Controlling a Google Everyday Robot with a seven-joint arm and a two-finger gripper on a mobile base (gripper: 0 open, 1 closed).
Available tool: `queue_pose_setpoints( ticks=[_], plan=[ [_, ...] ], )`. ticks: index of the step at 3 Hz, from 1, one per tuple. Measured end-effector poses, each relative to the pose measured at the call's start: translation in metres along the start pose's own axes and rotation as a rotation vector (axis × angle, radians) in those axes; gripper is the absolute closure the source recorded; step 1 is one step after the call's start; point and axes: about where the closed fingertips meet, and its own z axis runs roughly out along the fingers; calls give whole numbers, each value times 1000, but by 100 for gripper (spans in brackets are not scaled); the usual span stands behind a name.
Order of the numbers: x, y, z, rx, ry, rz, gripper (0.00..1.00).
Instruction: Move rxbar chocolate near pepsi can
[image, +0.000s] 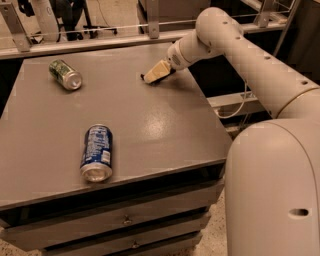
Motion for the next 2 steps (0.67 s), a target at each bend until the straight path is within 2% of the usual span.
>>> queue_pose_setpoints(
  ticks=[1, 2],
  plan=[
    [1, -2, 3, -2, 12, 17, 49],
    [11, -3, -1, -2, 34, 31, 81]
  ],
)
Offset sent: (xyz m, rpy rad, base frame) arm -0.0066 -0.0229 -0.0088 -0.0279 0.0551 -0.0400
